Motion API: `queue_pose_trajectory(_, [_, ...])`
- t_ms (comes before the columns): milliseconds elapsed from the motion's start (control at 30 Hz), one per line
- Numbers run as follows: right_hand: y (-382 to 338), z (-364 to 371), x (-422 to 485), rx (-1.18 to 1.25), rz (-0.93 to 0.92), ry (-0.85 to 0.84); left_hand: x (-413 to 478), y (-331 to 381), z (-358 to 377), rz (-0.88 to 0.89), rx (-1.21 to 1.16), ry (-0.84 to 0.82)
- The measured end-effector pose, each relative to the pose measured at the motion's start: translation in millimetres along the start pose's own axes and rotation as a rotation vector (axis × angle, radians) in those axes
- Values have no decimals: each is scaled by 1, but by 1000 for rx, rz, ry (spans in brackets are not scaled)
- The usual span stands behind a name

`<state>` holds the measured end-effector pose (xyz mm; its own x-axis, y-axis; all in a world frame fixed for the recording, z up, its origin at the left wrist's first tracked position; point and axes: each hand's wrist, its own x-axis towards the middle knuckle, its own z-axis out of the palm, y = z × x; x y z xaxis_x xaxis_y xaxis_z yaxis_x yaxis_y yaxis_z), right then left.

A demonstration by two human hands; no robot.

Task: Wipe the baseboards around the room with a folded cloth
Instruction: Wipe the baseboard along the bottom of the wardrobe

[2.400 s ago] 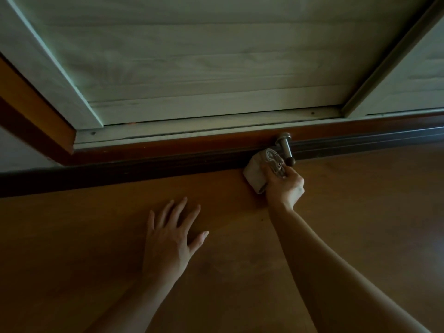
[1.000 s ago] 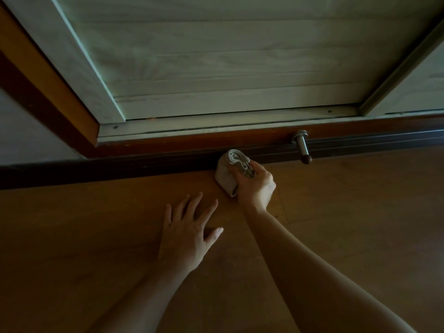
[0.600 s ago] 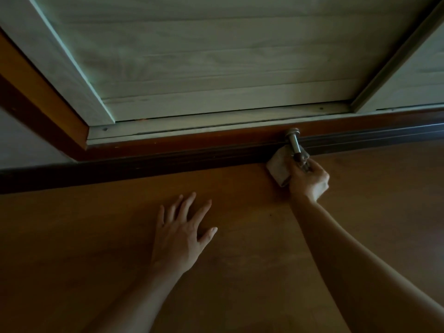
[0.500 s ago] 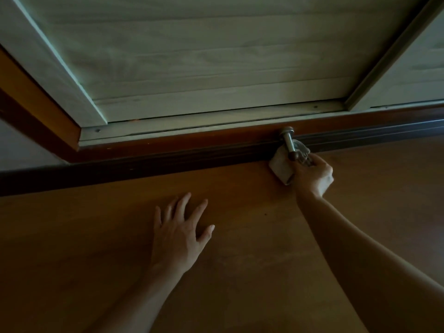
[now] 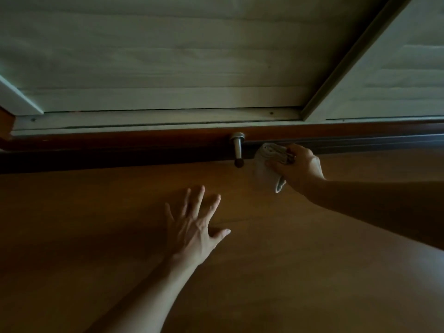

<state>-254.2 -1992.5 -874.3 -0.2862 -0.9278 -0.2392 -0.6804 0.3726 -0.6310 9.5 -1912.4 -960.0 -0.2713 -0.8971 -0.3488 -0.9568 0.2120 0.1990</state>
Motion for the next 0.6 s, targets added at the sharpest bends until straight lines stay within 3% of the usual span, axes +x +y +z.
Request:
queue_pose_trajectory(167, [17,10,-1,123,-52,-4,8,12,-4,-75,27,-45])
queue_pose_trajectory(367, [8,75,6,290,-84,224,9,13,-8,-97,52,-97])
queue_pose_trajectory(600, [16,89,4,349,-41,323,10,15,-10,-103,35,-102])
